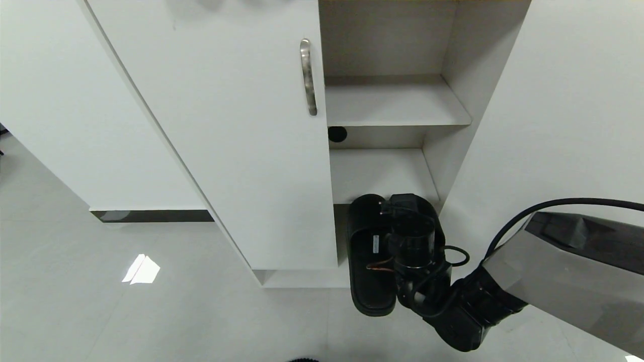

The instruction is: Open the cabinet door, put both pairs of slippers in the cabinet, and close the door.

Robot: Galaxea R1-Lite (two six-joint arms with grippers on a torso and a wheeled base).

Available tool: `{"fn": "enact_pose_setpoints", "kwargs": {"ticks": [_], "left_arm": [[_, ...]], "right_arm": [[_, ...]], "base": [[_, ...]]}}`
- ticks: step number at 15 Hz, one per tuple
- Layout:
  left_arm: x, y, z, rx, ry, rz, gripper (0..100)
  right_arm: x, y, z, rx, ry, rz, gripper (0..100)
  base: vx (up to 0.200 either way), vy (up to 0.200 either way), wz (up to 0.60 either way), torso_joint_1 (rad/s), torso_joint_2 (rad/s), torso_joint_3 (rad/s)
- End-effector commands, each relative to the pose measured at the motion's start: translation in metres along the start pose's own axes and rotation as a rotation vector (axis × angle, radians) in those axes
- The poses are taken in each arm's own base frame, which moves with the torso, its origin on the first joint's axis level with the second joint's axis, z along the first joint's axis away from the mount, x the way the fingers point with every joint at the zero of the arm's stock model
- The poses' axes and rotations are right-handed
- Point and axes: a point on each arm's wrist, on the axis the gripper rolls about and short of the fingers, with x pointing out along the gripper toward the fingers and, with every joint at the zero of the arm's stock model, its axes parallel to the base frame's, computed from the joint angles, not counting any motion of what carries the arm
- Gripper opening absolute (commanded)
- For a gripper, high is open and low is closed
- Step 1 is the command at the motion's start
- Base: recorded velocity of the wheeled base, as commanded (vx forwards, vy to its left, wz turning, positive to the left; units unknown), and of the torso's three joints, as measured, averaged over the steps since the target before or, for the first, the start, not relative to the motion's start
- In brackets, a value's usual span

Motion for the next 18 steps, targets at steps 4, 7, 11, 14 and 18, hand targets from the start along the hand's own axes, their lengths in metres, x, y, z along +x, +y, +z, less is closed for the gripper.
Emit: {"fn": "enact_pose_setpoints", "kwargs": {"ticks": [4,7,11,14,18], "left_arm": [[0.000,0.000,0.000,-0.005,0.004,0.002,0],[0.000,0.000,0.000,0.000,0.004,0.002,0],[0.000,0.000,0.000,-0.002,0.004,0.002,0],[0.000,0.000,0.000,0.000,0.004,0.001,0],[0.000,0.000,0.000,-0.002,0.004,0.001,0]], "right_arm": [[0.001,0.001,0.010,0.020,-0.022,0.008,0],[0.006,0.000,0.002,0.015,-0.010,0.011,0],[0.013,0.001,-0.001,0.017,-0.011,0.002,0],[0.020,0.004,0.000,0.020,-0.018,0.001,0],[0.043,0.003,-0.001,0.024,-0.021,-0.007,0]], "base": [[0.000,0.000,0.00,0.000,0.00,0.000],[0.200,0.000,0.00,-0.006,0.01,0.002],[0.200,0.000,0.00,0.006,0.00,0.000],[0.200,0.000,0.00,0.002,0.01,-0.002],[0.000,0.000,0.00,0.000,0.00,0.000]]}}
